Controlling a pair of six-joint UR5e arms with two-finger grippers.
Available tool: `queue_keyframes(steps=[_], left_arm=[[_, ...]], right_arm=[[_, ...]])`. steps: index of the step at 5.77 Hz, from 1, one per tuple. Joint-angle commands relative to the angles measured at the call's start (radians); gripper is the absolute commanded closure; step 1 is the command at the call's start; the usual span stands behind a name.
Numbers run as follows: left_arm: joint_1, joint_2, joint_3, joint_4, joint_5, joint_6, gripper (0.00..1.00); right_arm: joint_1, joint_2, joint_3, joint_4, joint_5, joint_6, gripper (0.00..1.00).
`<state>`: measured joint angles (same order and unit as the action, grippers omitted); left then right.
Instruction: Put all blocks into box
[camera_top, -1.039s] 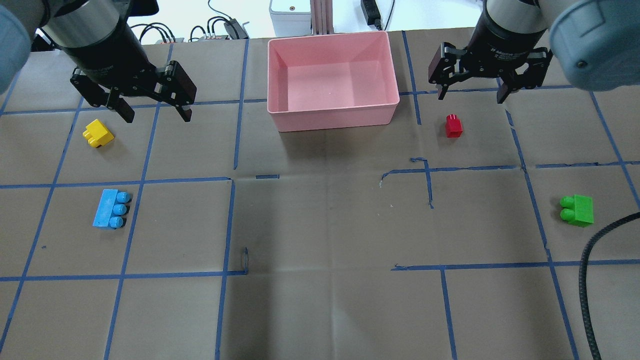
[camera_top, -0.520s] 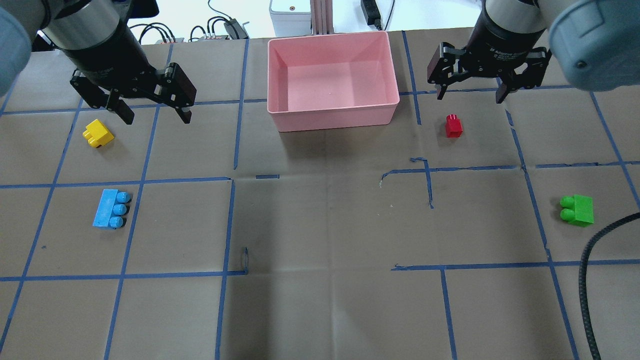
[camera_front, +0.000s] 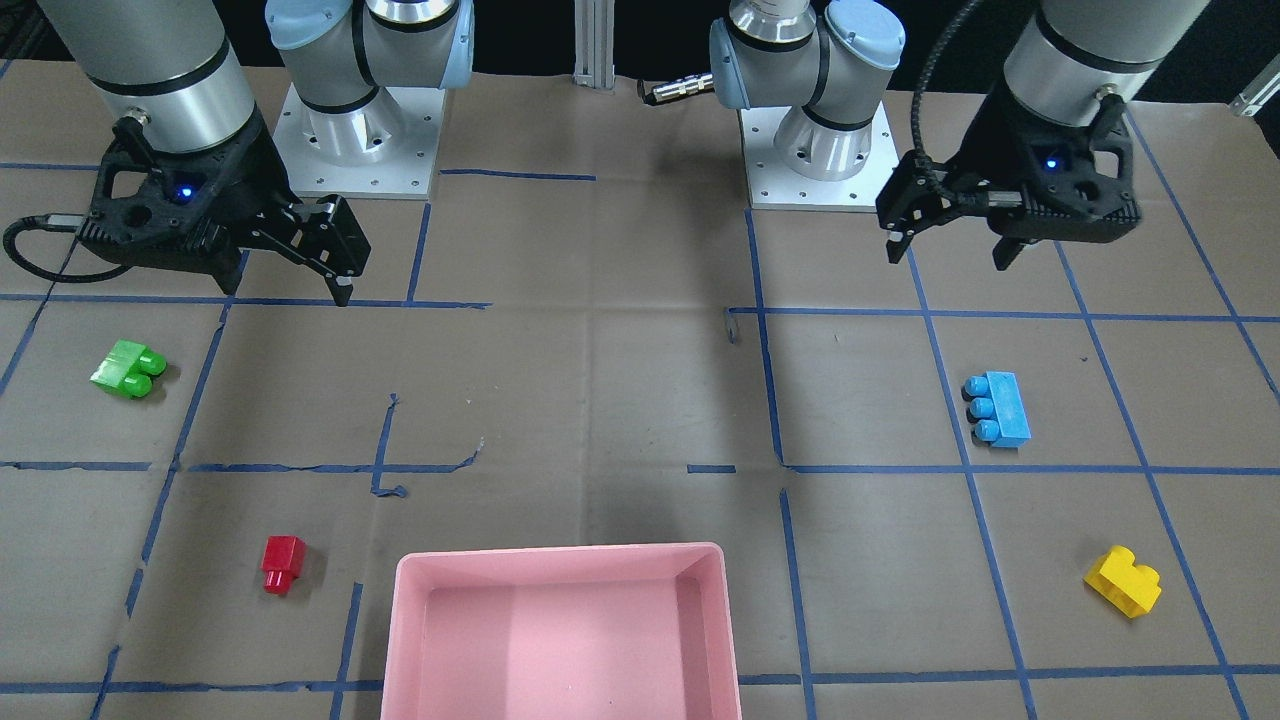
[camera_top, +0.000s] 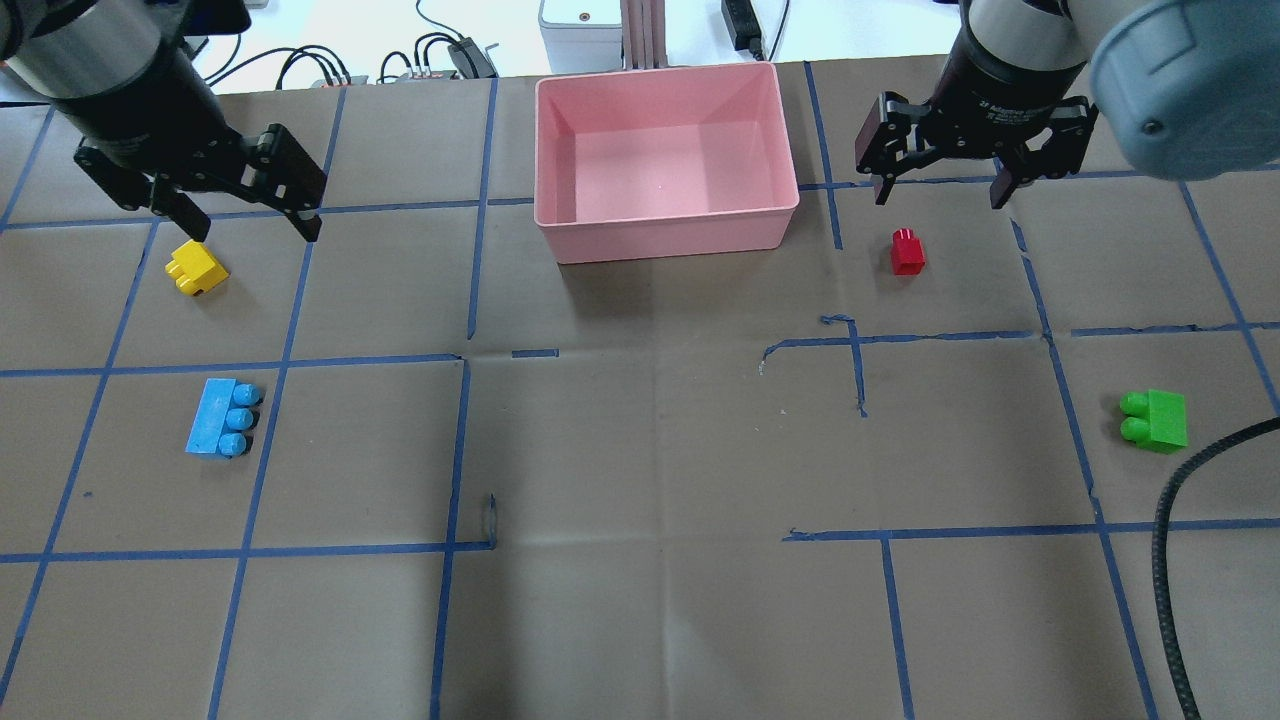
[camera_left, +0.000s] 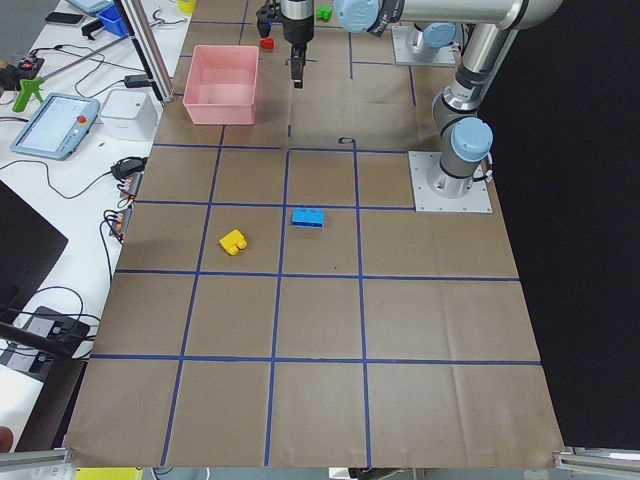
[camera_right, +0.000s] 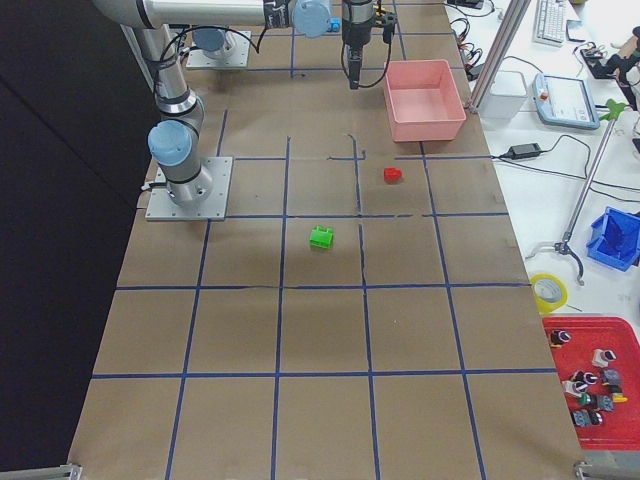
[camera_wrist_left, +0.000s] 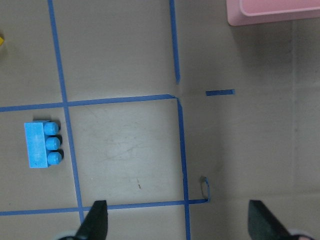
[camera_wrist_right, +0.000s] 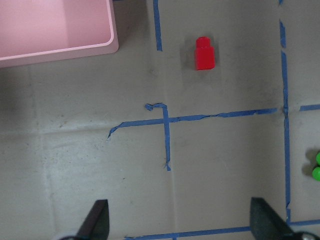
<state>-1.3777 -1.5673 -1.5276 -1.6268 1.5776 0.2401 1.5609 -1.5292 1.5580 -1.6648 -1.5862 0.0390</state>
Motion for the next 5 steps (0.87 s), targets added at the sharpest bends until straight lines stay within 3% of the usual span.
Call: queue_keyframes(steps=[1,3,5], left_arm=[[0.228,-0.004,-0.014,-0.001,0.001,0.227,0.01],[0.362,-0.014,-0.045,0.004,-0.002,0.391,0.01],[0.362,-0.025,-0.167,0.147,-0.002,0.384,0.01]], right_arm=[[-0.167,-0.005,0.004,0.002,-0.003,-0.233,0.00],[-0.396,0.007,0.011,-0.007,0.008,-0.523,0.00],[-0.546,0.097,0.106,-0.195,0.035,-0.635,0.00]])
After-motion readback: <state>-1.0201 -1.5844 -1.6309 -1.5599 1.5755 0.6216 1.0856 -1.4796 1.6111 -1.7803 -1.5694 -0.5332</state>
